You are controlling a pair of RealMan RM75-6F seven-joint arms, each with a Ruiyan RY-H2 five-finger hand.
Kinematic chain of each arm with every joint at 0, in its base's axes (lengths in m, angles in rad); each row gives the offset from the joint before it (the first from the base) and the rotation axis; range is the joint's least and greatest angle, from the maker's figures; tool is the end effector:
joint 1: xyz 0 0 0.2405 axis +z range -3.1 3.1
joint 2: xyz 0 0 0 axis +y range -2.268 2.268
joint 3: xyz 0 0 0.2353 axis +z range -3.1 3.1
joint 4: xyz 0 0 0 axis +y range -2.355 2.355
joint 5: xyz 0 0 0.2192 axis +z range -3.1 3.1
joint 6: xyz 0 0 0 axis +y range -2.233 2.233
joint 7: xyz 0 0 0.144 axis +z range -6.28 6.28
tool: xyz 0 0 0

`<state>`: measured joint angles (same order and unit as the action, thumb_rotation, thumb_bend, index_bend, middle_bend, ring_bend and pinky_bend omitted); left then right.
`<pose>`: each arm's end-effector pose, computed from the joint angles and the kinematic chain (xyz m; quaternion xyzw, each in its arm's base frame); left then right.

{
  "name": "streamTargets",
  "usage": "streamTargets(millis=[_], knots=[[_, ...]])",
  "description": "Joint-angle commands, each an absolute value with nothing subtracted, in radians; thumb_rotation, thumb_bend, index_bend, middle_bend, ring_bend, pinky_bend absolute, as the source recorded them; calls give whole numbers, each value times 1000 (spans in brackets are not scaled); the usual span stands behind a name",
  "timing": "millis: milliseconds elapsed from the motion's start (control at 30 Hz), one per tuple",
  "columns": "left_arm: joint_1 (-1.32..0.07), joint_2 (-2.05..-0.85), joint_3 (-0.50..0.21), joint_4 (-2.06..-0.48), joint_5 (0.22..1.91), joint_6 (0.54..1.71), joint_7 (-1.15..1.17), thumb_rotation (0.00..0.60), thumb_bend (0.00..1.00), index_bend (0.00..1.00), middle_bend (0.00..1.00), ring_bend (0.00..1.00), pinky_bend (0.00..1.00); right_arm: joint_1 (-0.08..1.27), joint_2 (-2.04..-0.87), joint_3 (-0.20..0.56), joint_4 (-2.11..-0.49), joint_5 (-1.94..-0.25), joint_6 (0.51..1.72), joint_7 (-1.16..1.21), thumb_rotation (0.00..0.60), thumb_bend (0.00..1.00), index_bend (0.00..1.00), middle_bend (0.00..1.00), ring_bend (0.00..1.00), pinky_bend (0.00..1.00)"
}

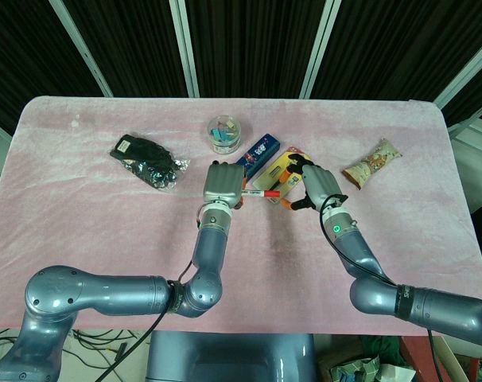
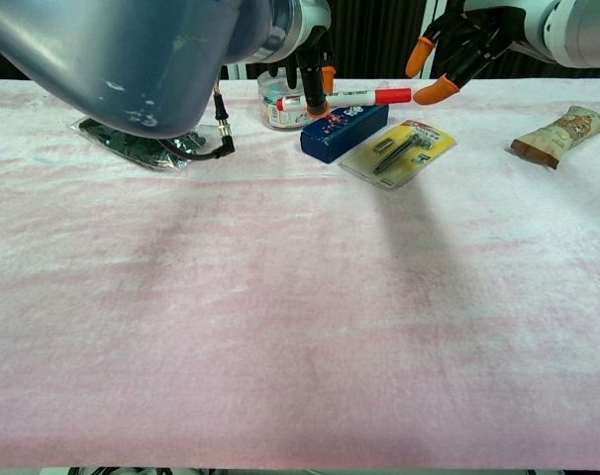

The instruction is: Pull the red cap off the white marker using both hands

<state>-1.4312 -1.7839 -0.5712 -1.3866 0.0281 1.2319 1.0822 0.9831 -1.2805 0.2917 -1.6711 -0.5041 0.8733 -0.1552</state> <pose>0.0795 0.3811 -0.0413 -0.6908 -0.4284 -0.2931 0.5033 -0.0866 -0.3880 0.0477 0.6010 -0.5705 0.4079 0.3833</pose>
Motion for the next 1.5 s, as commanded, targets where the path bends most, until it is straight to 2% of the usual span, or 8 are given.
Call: streamTargets(millis=[33,1500], knots=[[-1431,-1785,-572,-1387,30,1231,1080,600,485,670,361,265,206,983,-1284,294,-1667,-502,870,-153,600,172,474,100,143,185],[-1436,-1804,-578,-1374,46,1246,1087,600,485,671,360,265,206,977,-1328,307,-1642,-498,869,-170,600,230,555,102,144,185]])
